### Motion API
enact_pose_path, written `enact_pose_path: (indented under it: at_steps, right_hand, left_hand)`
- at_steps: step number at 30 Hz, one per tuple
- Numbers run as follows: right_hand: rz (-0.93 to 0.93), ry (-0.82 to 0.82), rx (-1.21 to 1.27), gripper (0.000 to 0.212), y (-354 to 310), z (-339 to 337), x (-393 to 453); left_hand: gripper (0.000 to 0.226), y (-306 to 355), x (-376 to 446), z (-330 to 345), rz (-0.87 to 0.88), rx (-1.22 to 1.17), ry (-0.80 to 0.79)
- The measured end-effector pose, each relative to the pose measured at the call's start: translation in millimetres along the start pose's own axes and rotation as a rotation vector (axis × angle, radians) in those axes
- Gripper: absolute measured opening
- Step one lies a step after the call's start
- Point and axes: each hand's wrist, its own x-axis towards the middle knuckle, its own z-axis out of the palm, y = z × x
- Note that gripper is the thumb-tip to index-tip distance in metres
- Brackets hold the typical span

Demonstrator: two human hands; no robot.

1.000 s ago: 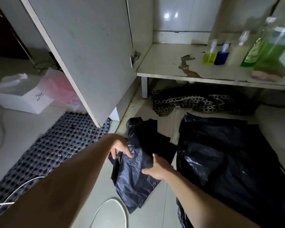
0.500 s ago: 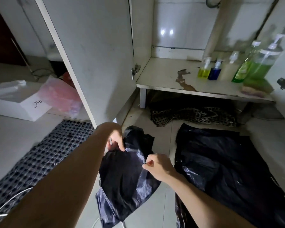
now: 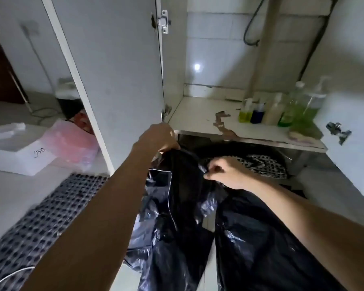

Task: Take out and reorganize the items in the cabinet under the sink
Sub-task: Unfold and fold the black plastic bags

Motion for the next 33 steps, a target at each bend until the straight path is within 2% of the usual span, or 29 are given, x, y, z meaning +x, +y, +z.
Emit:
enact_pose_path:
  at_steps: [4, 7, 8, 9, 12, 13, 14, 15, 17, 18, 20, 22, 23, 24, 25, 26, 27, 28, 29, 32, 33]
  right_hand:
    - [-0.032, 0.185, -0.013, 0.010, -16.9, -81.3, -10.6]
    - [-0.074, 0.325, -0.164, 0.006, -21.1, -131.8, -23.4]
    - [-0.063, 0.340, -0.207, 0.012, -19.4, -146.5, -30.8]
    - [-0.043, 0.324, -0.219, 0.026, -17.2, -160.3, -39.6]
    - [-0.002, 0.232, -0.113, 0.081, -8.4, -191.4, -67.4]
    - [-0.002, 0.211, -0.123, 0.086, -3.2, -194.1, -73.3]
    - [-0.001, 0.199, -0.157, 0.083, 4.7, -192.9, -76.1]
    - [0.001, 0.200, -0.198, 0.071, 15.3, -188.5, -76.2]
    - [-0.004, 0.288, -0.274, 0.033, 35.5, -178.9, -75.1]
    - [-0.015, 0.362, -0.292, 0.021, 43.5, -175.2, -76.4]
    - [-0.042, 0.520, -0.297, 0.015, 55.6, -176.1, -80.0]
    - [-0.134, 0.672, -0.217, 0.010, 59.1, -183.3, -86.1]
    - [-0.196, 0.727, -0.178, 0.009, 57.3, -185.9, -90.1]
    - [-0.259, 0.755, -0.166, 0.009, 54.8, -187.4, -93.3]
    - [-0.312, 0.759, -0.175, 0.010, 51.1, -187.0, -96.7]
    - [-0.354, 0.745, -0.184, 0.011, 47.3, -185.2, -100.0]
    - [-0.383, 0.718, -0.186, 0.014, 42.4, -182.8, -104.2]
    - [-0.403, 0.683, -0.191, 0.017, 39.5, -179.6, -107.3]
    - [-0.416, 0.647, -0.206, 0.019, 36.6, -177.2, -110.5]
    - [-0.358, 0.504, -0.303, 0.016, 34.3, -173.1, -113.2]
    - [-0.322, 0.427, -0.341, 0.012, 33.4, -173.7, -114.5]
  left_hand:
    - [0.019, 32.7, 5.8, -4.9, 0.181, -0.089, 0.183]
    - [0.020, 70.7, -1.5, -7.1, 0.293, -0.273, 0.307]
    - [0.020, 84.6, -5.2, -6.4, 0.347, -0.284, 0.324]
    - [0.018, 98.6, -9.0, -4.5, 0.414, -0.258, 0.320]
    - [0.015, 143.3, -22.7, 3.2, 0.593, -0.143, 0.219]
    - [0.015, 158.4, -27.7, 6.6, 0.641, -0.122, 0.191]
    - [0.016, 171.9, -32.8, 10.4, 0.682, -0.110, 0.170]
    - [0.015, 183.1, -37.1, 14.7, 0.712, -0.112, 0.144]
    - [0.010, 199.8, -45.0, 21.0, 0.729, -0.189, 0.027]
    - [0.010, 204.0, -47.4, 23.5, 0.698, -0.275, -0.059]
    - [0.022, 204.4, -46.5, 29.2, 0.529, -0.484, -0.167]
    - [0.041, 189.7, -35.6, 38.9, 0.265, -0.566, -0.123]
    - [0.054, 177.9, -31.9, 44.9, 0.107, -0.573, -0.149]
    - [0.069, 166.6, -28.8, 52.4, -0.033, -0.600, -0.272]
    - [0.083, 157.9, -26.2, 60.7, -0.117, -0.679, -0.466]
    - [0.089, 152.1, -25.9, 68.8, -0.139, -0.804, -0.655]
    - [0.086, 151.4, -24.0, 74.7, -0.122, -0.940, -0.749]
    - [0.078, 155.8, -21.8, 78.3, -0.106, -1.057, -0.718]
    - [0.068, 163.7, -18.2, 79.4, -0.094, -1.128, -0.621]
    - [0.040, 185.0, -6.2, 84.7, -0.072, -1.082, -0.335]
    - [0.028, 186.7, -4.6, 87.0, -0.087, -1.056, -0.309]
